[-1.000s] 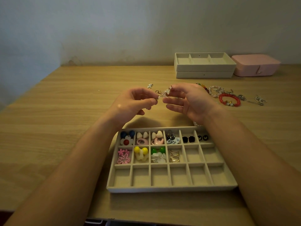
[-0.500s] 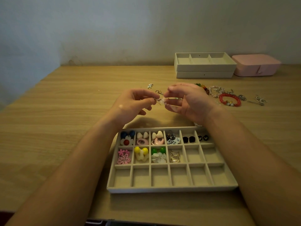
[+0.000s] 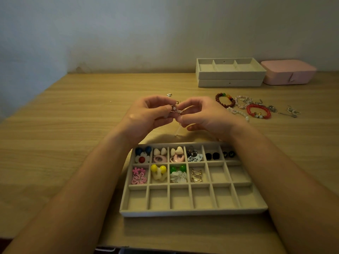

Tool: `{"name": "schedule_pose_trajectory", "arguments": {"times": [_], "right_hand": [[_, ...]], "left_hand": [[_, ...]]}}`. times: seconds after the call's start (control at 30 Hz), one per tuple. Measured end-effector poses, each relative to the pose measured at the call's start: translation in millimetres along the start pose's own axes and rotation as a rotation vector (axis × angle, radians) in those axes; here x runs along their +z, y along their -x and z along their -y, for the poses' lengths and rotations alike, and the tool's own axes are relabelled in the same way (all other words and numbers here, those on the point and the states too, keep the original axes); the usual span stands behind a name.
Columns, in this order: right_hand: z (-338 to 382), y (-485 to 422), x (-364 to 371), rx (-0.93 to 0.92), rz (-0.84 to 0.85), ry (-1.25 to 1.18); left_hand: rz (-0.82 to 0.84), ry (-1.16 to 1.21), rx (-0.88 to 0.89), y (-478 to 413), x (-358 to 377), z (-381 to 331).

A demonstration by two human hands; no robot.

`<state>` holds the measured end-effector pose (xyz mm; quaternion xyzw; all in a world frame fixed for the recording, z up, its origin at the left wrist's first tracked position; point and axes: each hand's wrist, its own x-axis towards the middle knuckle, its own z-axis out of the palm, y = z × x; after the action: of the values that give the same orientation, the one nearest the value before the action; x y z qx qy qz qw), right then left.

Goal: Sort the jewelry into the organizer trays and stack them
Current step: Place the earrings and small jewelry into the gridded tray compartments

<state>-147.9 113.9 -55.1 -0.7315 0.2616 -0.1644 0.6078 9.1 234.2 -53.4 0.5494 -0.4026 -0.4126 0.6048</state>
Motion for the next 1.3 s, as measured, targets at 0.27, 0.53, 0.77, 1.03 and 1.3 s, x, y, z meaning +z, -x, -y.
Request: {"name": "schedule_pose_trajectory", "arguments": {"times": [0.27,0.53,0.77,1.03,1.3], "right_hand": [[0.6,-2.1,-3.4,-0.024,-0.055,-0.072],[-1.0,-2.6,-4.5,-0.032,-0.081,-0.104],[-0.2,-1.0,-3.8,-0.054,-0.089,-0.134],[1.0,-0.4,-4.9,-0.076,-0.067,-0.218],[2.7,3.2,-4.7,-0.113,0.018,-0.284]], "left_hand": [[-0.021,-0.039,-0.011,-0.6,-4.1,0.2],[0.011,-0.085,-0.035,-0.1,-2.4,-0.1],[-0.021,-0.154,-0.012,1.3,-2.2,0.5],[-0.036,-0.116,-0.005,2.7,0.9,-1.2],[-0.028,-0.113,0.023,3.0,1.6,-1.3]]}}
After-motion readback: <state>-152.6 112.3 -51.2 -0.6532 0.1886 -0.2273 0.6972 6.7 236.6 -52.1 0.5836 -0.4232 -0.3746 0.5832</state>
